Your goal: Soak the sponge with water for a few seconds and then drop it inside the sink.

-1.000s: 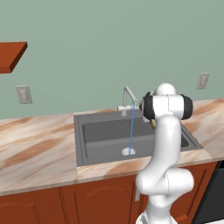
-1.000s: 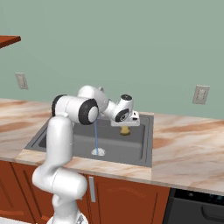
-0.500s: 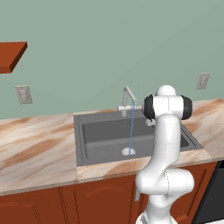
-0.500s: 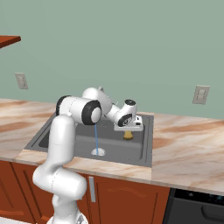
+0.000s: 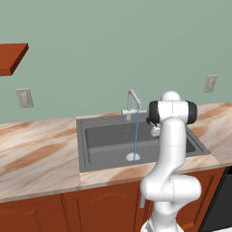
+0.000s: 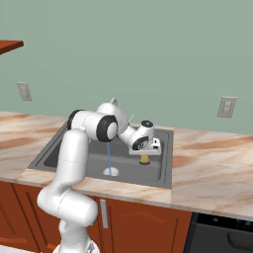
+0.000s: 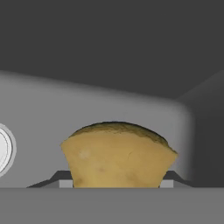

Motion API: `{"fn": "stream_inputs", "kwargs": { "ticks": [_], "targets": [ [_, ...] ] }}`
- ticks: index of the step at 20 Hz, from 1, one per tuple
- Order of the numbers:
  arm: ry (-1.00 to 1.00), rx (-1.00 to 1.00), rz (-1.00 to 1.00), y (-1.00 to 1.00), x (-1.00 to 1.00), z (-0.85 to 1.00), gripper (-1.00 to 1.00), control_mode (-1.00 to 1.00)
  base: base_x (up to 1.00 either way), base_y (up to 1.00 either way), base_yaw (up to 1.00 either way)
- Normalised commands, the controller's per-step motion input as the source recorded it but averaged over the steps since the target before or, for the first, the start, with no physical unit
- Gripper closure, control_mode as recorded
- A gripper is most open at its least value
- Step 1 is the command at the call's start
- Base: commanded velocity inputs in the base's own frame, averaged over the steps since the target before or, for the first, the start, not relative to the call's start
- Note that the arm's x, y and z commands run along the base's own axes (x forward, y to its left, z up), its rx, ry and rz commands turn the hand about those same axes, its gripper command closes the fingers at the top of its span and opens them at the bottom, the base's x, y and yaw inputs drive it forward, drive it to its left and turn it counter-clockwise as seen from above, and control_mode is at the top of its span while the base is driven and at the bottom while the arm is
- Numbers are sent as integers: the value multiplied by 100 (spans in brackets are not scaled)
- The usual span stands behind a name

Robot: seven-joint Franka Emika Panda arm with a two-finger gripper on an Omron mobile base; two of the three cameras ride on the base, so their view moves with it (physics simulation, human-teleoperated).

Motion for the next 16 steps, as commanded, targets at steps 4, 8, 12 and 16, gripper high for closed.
{"fn": "stream_inputs", "kwargs": {
  "ticks": [4,8,12,16],
  "targets": [
    [0,0,0,2,-7,-31,100,-100,0,0,0],
    [0,0,0,2,-4,-29,100,-100,0,0,0],
    [0,0,0,0,-5,-29,100,-100,0,0,0],
    [-2,0,0,1,0,-29,100,-100,0,0,0]
  ]
}}
